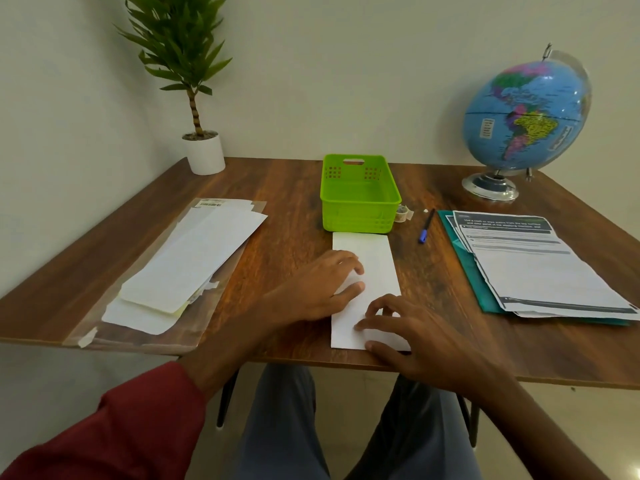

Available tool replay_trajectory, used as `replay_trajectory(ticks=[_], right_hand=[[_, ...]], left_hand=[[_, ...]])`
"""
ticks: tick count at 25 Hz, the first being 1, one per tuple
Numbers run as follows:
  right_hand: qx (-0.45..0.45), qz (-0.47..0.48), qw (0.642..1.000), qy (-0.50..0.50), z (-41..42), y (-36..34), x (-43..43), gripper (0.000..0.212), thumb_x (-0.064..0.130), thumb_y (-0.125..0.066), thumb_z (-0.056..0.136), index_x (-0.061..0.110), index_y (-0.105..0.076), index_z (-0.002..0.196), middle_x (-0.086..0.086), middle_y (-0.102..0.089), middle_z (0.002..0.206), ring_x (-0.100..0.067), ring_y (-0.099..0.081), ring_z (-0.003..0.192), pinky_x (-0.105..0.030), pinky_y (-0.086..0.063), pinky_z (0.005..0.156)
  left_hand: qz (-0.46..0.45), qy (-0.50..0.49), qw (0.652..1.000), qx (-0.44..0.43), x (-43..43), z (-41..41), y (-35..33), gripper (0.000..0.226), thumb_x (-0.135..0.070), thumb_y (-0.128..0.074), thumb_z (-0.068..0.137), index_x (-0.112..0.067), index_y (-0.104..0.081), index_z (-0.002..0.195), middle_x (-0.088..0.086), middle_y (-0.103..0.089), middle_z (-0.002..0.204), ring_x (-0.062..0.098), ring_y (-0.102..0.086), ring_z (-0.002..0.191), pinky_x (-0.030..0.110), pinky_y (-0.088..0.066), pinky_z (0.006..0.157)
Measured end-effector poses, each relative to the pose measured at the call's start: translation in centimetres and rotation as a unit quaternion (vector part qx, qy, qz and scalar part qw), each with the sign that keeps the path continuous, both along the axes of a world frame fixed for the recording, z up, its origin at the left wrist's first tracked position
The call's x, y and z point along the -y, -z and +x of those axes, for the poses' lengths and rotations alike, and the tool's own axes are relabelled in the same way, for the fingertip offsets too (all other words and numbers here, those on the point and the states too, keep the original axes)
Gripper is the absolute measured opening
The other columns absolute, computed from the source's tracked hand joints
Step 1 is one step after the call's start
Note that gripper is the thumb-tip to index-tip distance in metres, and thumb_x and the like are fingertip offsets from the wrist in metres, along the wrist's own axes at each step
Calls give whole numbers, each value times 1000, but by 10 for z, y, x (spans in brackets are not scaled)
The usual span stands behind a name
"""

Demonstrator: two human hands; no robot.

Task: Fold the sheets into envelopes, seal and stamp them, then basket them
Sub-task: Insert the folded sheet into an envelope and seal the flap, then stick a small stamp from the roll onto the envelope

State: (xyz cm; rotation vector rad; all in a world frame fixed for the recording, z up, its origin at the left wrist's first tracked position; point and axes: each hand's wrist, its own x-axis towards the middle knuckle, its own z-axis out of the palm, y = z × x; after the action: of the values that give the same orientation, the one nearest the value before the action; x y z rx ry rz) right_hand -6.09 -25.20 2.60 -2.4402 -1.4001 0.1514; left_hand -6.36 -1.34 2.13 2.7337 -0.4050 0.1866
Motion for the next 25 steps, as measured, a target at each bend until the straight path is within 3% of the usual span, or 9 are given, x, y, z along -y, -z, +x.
replay_trajectory(ticks=[4, 7, 9, 12, 16, 18, 19, 22, 25], right_hand=[[-67, 1, 998, 4, 12, -15, 2, 32, 47, -57, 100, 39, -66, 129, 23, -51, 134, 7, -50, 115, -4, -42, 85], [-27, 127, 991, 34, 45, -27, 4, 13, 32, -68, 95, 32, -76, 105, 15, -72, 110, -3, -67, 88, -16, -55, 68], [50, 205, 969, 126, 86, -28, 5, 14, 15, -71, 90, 23, -80, 97, 5, -78, 98, -9, -71, 79, -27, -58, 70], [52, 214, 929, 298, 163, -26, 3, 17, 7, -67, 90, 11, -78, 101, -5, -75, 95, -20, -69, 87, -32, -54, 82], [87, 134, 937, 310, 222, -21, -17, 12, 1, -75, 82, 2, -71, 93, -16, -68, 97, -27, -61, 87, -39, -49, 75], [90, 109, 947, 289, 230, -21, -29, 5, -2, -67, 86, -3, -70, 91, -17, -69, 91, -32, -64, 81, -40, -52, 73], [80, 113, 948, 288, 235, -19, -32, 12, -3, -61, 89, -1, -72, 94, -16, -70, 89, -33, -66, 78, -39, -53, 72], [37, 149, 949, 275, 242, -11, -34, 26, -3, -55, 91, 10, -74, 103, -3, -68, 87, -17, -59, 68, -22, -42, 60], [25, 175, 944, 278, 248, -8, -36, 21, 0, -59, 93, 11, -75, 100, -2, -68, 81, -7, -53, 61, -20, -36, 56]], left_hand=[[36, -2, 999, 38, 18, 47, -2, 36, -42, -47, 103, -20, -55, 131, 1, -51, 142, 19, -46, 131, 40, -44, 105], [84, -10, 991, 101, 25, 78, 0, 34, -40, -48, 102, -17, -60, 123, 5, -61, 124, 24, -56, 115, 41, -50, 89], [106, -21, 984, 145, 30, 94, 5, 27, -35, -50, 100, -15, -65, 111, 7, -65, 106, 27, -62, 100, 40, -51, 73], [99, -59, 971, 207, 34, 108, 16, 21, -30, -51, 96, -16, -66, 93, 3, -65, 89, 26, -66, 82, 35, -46, 53], [42, -90, 971, 216, 30, 111, 28, 21, -34, -47, 98, -21, -64, 96, -2, -63, 94, 20, -62, 87, 34, -47, 52], [26, -93, 974, 202, 29, 111, 29, 21, -35, -46, 99, -23, -63, 97, -4, -63, 97, 18, -61, 92, 36, -51, 56], [19, -96, 976, 197, 29, 111, 29, 21, -35, -46, 99, -24, -63, 98, -5, -62, 98, 18, -60, 93, 37, -51, 57], [-7, -98, 977, 192, 28, 113, 30, 16, -35, -48, 97, -26, -61, 97, -6, -61, 98, 16, -60, 94, 36, -51, 59], [-22, -90, 977, 191, 28, 114, 31, 12, -34, -51, 94, -26, -60, 96, -7, -61, 98, 16, -59, 94, 36, -52, 60]])
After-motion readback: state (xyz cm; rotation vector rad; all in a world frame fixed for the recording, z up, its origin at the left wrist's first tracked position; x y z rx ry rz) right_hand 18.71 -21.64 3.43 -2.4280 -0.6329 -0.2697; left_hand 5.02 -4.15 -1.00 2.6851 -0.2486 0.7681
